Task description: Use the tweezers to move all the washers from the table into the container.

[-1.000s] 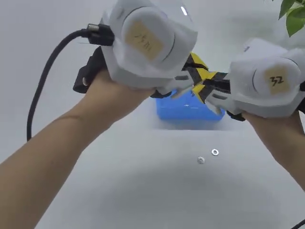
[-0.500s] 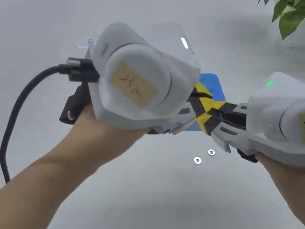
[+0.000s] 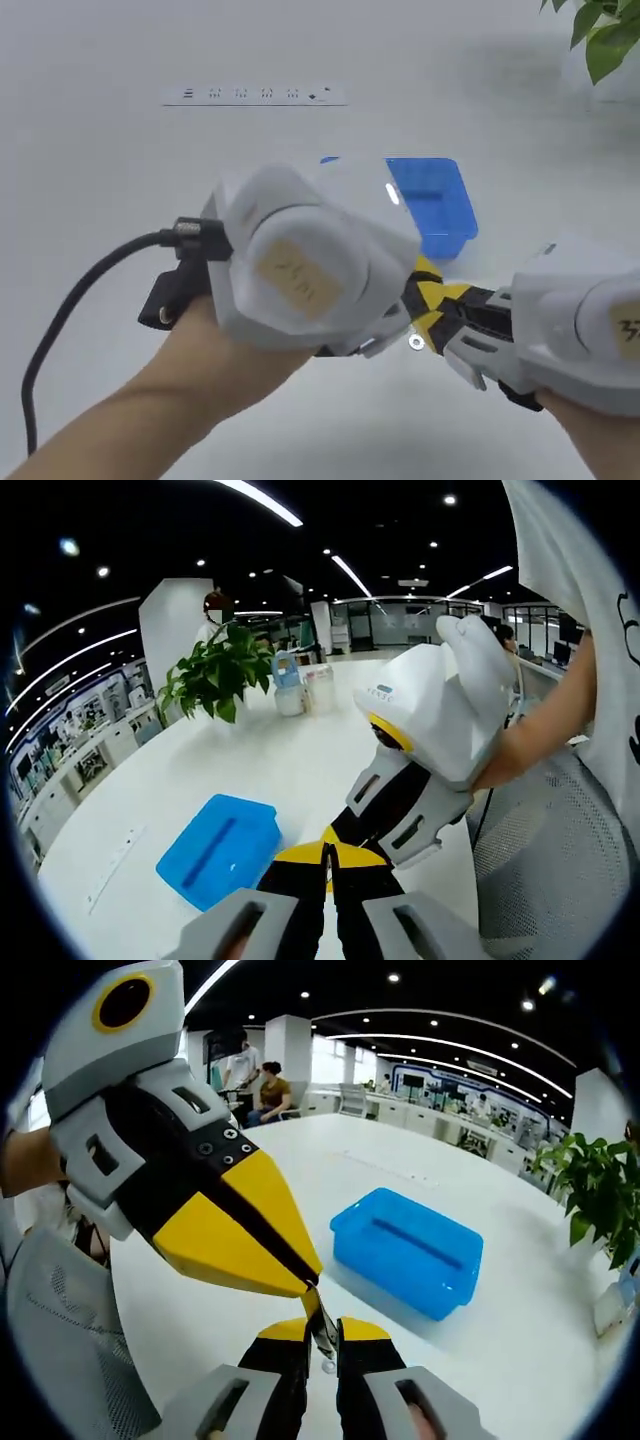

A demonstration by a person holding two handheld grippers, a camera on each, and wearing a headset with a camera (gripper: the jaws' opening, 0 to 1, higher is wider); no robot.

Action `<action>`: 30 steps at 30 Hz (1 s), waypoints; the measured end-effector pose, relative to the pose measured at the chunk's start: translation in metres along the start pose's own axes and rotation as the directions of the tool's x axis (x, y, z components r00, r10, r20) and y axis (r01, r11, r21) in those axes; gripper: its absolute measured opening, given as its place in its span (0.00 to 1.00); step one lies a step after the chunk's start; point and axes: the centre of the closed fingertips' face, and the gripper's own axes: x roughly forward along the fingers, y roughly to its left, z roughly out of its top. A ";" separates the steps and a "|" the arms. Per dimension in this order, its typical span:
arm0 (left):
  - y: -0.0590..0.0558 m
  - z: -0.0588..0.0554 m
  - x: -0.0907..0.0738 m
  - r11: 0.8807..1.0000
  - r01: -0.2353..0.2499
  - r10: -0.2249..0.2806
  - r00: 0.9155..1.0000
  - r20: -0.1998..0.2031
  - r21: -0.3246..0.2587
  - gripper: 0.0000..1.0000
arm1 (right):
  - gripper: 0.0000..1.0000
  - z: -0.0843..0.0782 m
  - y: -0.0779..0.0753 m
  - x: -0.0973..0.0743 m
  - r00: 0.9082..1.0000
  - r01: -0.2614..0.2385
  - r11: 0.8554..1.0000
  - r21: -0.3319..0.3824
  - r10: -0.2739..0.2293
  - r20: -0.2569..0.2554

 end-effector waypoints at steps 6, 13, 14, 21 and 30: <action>-0.001 -0.007 0.005 1.000 0.003 -0.003 1.000 -0.020 0.002 0.00 | 0.05 -0.007 0.001 0.004 1.000 -0.011 1.000 0.019 0.011 -0.016; -0.001 -0.009 0.005 0.999 0.002 -0.003 1.000 -0.010 -0.032 0.00 | 0.06 -0.011 0.001 0.004 1.000 -0.012 1.000 0.002 0.012 -0.024; -0.001 -0.009 0.005 1.000 0.001 -0.001 1.000 -0.011 -0.031 0.00 | 0.06 -0.011 0.001 0.004 1.000 -0.014 1.000 0.008 0.014 -0.020; -0.001 -0.009 0.005 0.999 -0.002 0.001 1.000 -0.013 -0.032 0.00 | 0.04 -0.012 0.004 0.005 0.999 -0.013 0.998 -0.065 0.010 -0.041; -0.003 -0.007 0.008 1.000 0.008 -0.008 1.000 -0.009 -0.028 0.00 | 0.03 -0.013 0.001 0.003 0.999 -0.013 0.999 -0.037 0.012 -0.035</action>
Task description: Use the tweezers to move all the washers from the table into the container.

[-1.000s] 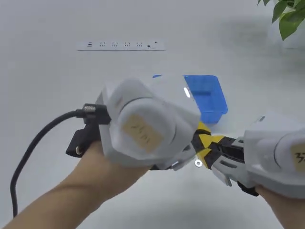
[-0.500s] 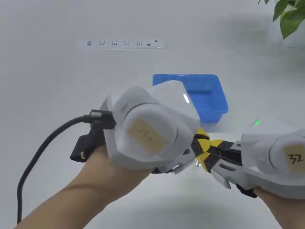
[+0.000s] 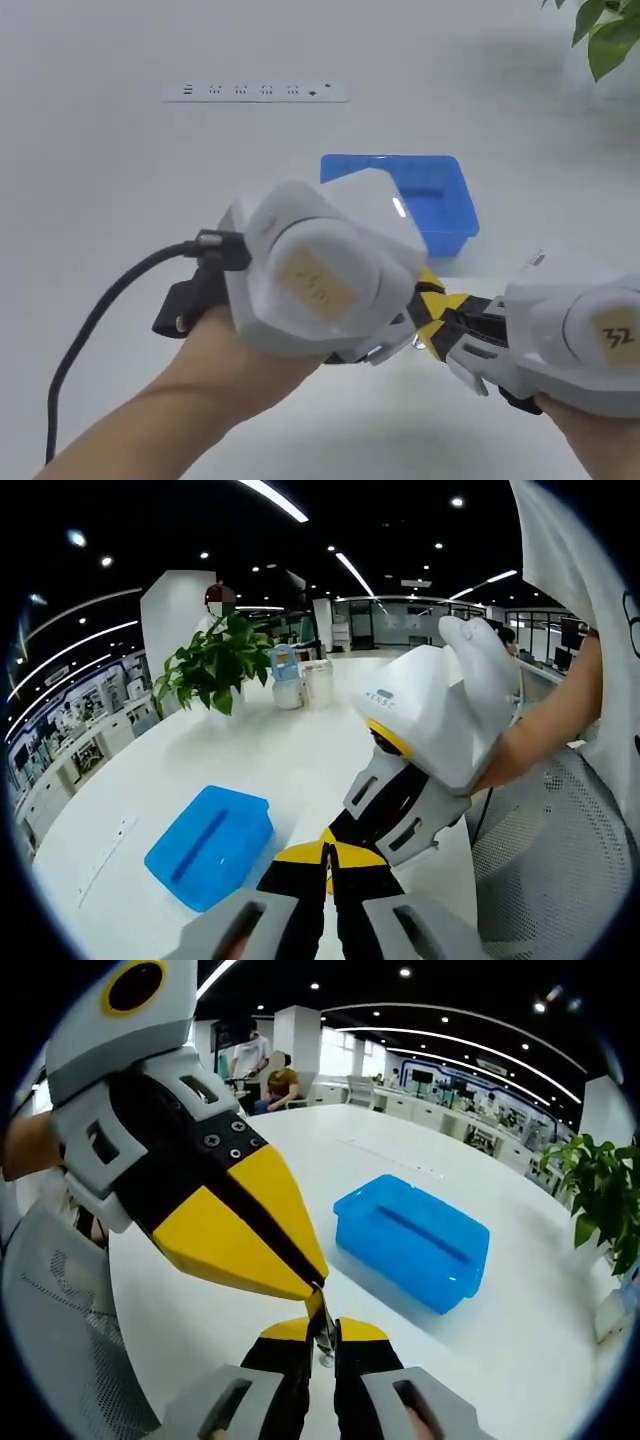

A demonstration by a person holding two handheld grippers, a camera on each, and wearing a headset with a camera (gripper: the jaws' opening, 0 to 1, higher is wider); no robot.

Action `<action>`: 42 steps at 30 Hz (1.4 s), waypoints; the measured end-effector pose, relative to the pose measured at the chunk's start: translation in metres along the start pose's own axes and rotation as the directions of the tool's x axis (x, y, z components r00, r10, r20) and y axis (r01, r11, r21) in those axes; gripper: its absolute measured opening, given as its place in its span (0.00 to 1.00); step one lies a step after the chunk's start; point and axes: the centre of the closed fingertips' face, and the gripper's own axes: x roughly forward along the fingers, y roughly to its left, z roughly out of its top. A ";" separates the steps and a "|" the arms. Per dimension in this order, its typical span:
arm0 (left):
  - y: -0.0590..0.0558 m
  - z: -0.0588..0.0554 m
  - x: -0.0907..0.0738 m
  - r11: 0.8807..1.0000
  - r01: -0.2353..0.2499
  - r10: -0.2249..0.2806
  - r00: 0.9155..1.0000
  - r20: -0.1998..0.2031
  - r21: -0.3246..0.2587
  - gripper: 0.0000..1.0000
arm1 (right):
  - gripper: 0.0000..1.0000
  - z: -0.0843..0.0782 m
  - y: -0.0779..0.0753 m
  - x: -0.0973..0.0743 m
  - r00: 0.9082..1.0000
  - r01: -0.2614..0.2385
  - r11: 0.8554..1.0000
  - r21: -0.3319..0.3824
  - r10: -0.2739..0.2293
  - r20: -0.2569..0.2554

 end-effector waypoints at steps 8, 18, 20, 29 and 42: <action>-0.002 0.000 0.000 1.000 0.006 -0.006 1.000 -0.014 0.018 0.00 | 0.03 0.000 0.002 -0.001 1.000 0.010 1.000 -0.025 -0.010 -0.013; 0.006 0.021 -0.011 0.998 -0.011 0.010 1.000 0.011 0.061 0.00 | 0.03 0.023 -0.005 -0.011 0.999 0.036 0.998 -0.048 -0.035 0.020; 0.010 0.027 -0.014 0.997 -0.019 0.017 1.000 0.023 0.072 0.00 | 0.03 0.030 -0.008 -0.014 0.998 0.049 0.997 -0.055 -0.047 0.036; 0.032 0.046 -0.019 0.991 -0.079 0.072 0.995 0.065 0.108 0.00 | 0.03 0.059 -0.029 -0.014 0.992 0.099 0.989 -0.107 -0.090 0.087; 0.053 0.054 -0.017 0.986 -0.106 0.096 0.992 0.084 0.127 0.00 | 0.03 0.074 -0.046 -0.006 0.989 0.114 0.987 -0.116 -0.101 0.110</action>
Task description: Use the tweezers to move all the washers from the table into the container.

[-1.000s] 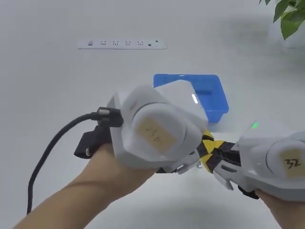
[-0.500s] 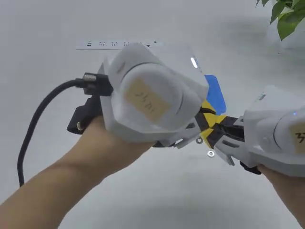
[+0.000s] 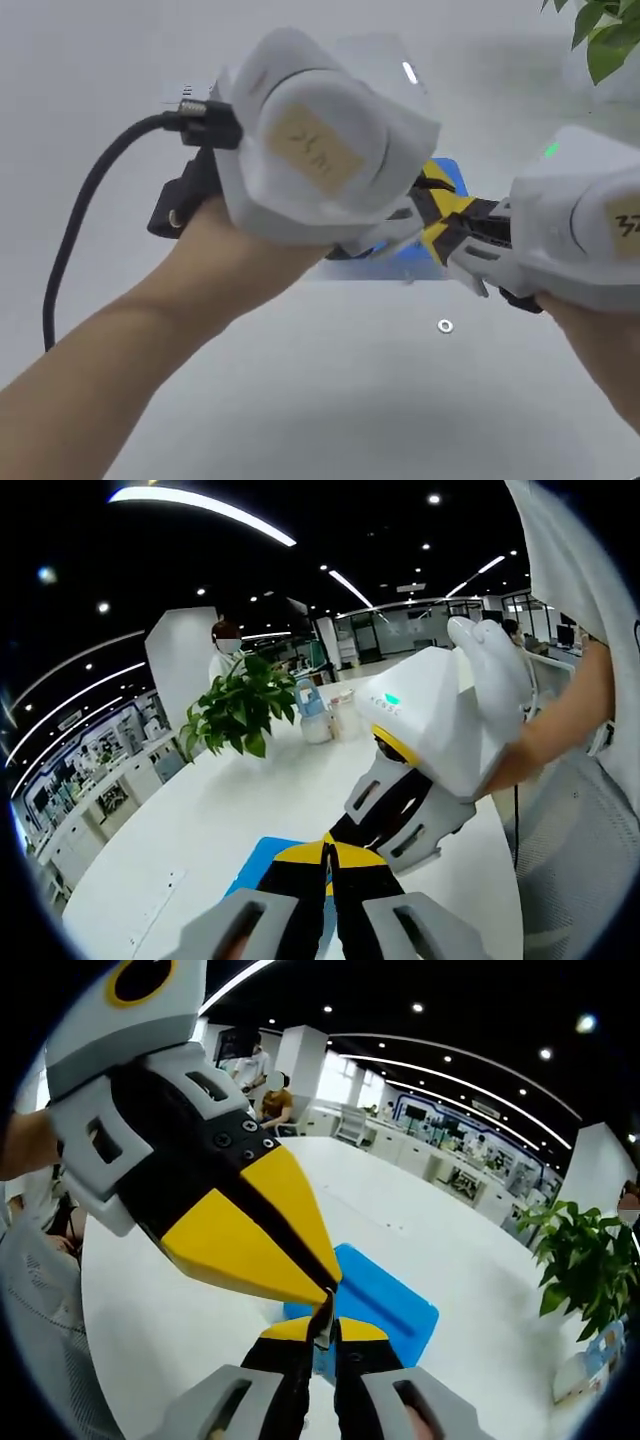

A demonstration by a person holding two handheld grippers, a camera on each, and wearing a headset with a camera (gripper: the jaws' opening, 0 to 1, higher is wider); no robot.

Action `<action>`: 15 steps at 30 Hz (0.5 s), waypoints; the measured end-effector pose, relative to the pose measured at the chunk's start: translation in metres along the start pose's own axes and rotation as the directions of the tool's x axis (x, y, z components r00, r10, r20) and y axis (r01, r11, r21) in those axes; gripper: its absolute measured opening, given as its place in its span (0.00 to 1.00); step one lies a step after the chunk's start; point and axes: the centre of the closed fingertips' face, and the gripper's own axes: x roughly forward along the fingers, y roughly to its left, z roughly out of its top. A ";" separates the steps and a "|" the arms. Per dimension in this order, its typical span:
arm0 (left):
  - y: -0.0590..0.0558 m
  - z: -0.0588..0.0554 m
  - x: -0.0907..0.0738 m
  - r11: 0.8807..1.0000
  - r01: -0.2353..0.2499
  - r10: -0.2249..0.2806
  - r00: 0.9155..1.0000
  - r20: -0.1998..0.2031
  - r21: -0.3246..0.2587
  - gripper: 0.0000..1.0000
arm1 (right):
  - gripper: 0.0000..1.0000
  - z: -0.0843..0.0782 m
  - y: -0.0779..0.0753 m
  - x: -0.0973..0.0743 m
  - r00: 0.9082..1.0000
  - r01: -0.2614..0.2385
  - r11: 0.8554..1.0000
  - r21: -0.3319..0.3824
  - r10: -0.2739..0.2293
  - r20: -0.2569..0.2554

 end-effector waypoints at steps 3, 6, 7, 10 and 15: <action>-0.003 -0.006 0.001 1.000 0.007 -0.007 1.000 -0.014 0.001 0.00 | 0.04 -0.007 0.002 0.001 1.000 -0.004 1.000 0.018 0.004 -0.008; -0.006 -0.015 0.005 1.000 0.012 -0.012 0.999 -0.034 0.002 0.00 | 0.05 -0.015 0.004 0.005 1.000 -0.016 0.999 0.044 0.017 -0.016; -0.006 -0.017 0.005 1.000 0.013 -0.013 0.999 -0.040 0.001 0.00 | 0.05 -0.017 0.005 0.006 0.999 -0.027 0.998 0.056 0.028 -0.017; -0.007 -0.027 0.009 1.000 0.018 -0.018 0.998 -0.058 -0.013 0.00 | 0.06 -0.025 0.005 0.012 0.999 -0.036 0.995 0.090 0.039 -0.026; -0.006 -0.039 0.019 0.999 0.031 -0.033 0.996 -0.078 -0.032 0.00 | 0.06 -0.039 0.006 0.021 0.997 -0.040 0.994 0.102 0.046 -0.055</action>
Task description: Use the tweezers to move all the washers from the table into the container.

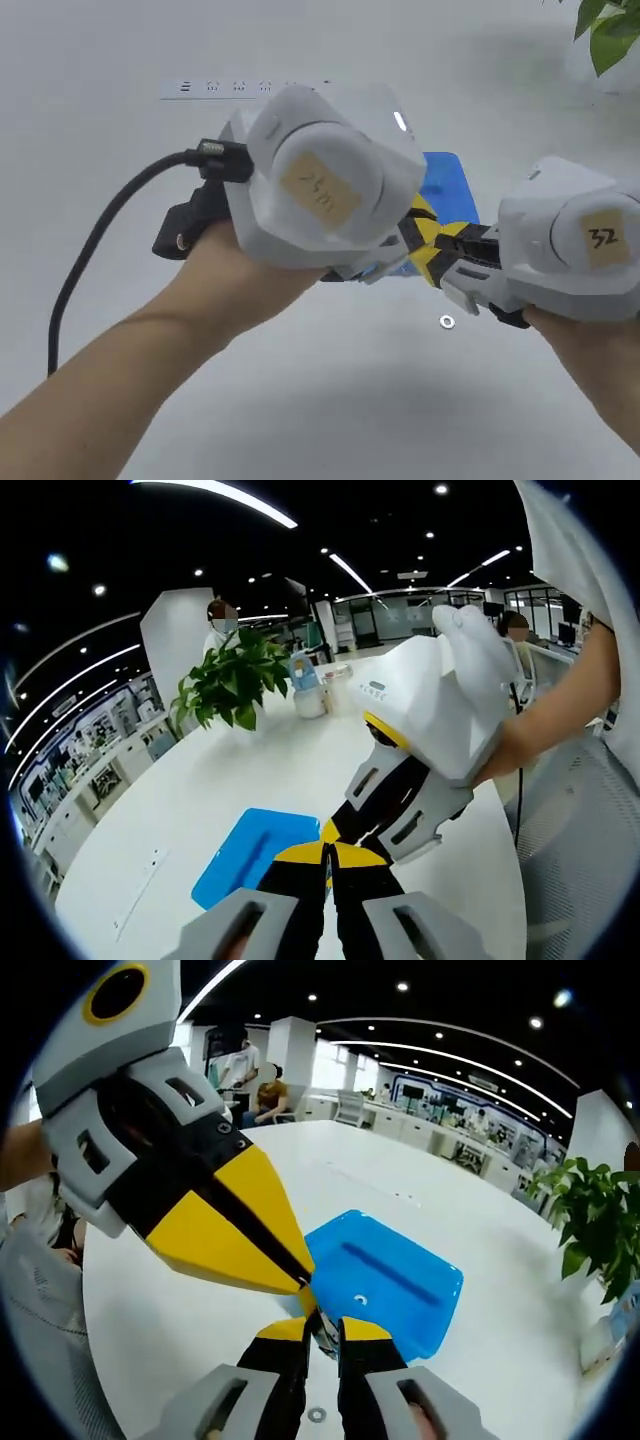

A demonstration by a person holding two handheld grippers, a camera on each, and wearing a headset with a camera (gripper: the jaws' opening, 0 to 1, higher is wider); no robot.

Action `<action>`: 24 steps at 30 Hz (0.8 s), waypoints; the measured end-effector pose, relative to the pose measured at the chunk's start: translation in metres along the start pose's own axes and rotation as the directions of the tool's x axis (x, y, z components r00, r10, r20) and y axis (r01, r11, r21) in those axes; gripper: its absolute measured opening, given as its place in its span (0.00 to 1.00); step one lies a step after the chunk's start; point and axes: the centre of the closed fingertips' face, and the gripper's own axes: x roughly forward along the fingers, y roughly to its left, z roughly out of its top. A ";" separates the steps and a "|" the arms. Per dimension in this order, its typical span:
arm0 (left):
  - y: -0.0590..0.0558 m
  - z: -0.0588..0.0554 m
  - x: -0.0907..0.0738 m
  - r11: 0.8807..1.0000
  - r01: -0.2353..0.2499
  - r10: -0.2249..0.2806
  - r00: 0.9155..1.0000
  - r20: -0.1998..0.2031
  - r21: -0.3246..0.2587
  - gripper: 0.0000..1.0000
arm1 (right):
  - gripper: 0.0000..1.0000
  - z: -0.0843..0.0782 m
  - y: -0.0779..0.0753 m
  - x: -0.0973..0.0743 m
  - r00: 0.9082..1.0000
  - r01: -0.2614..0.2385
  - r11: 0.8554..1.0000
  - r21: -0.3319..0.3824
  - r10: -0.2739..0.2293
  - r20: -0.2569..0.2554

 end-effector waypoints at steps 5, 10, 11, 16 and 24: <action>0.001 -0.004 0.007 1.000 0.013 -0.013 1.000 -0.016 0.007 0.00 | 0.06 -0.003 -0.002 0.005 1.000 -0.010 0.999 0.035 0.010 0.001; 0.009 -0.006 0.010 1.000 0.013 -0.013 1.000 -0.020 0.007 0.00 | 0.06 -0.002 -0.006 0.010 1.000 -0.008 0.999 0.045 0.008 0.002; 0.009 -0.007 0.011 1.000 0.016 -0.015 1.000 -0.022 0.006 0.00 | 0.06 -0.003 -0.006 0.011 1.000 -0.008 0.999 0.048 0.008 -0.002; 0.009 -0.009 0.011 1.000 0.019 -0.019 0.999 -0.031 0.009 0.00 | 0.06 -0.004 -0.004 0.013 1.000 -0.015 0.997 0.080 0.015 0.005; 0.009 -0.011 0.013 1.000 0.023 -0.022 0.999 -0.035 0.011 0.00 | 0.06 -0.005 -0.004 0.016 1.000 -0.014 0.997 0.075 0.015 0.000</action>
